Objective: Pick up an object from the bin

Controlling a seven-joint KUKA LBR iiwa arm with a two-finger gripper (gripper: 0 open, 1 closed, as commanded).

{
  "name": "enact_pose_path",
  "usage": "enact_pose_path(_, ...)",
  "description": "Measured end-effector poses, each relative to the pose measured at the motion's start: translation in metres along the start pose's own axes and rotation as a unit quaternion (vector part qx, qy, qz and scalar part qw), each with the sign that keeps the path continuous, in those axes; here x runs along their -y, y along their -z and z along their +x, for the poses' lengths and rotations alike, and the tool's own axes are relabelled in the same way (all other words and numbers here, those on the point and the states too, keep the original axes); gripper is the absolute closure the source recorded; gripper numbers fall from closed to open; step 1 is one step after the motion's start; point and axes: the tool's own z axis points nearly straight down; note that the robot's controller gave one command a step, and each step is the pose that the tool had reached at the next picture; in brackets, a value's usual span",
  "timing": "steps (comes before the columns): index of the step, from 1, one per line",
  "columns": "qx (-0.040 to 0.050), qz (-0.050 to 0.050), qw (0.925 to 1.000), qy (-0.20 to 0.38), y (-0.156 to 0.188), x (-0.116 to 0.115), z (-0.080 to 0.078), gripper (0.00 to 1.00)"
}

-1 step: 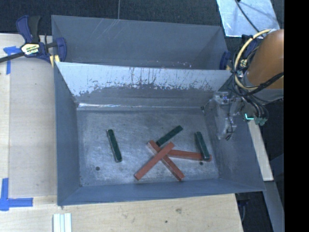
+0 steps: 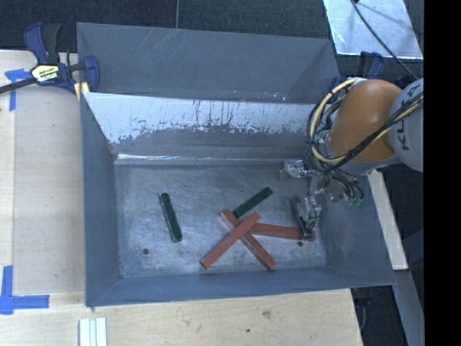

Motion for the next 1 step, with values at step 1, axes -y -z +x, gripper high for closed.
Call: enact_pose_path(1,0.0045,0.002,0.9805,0.196,0.0038,-0.0383,0.0239,0.00)
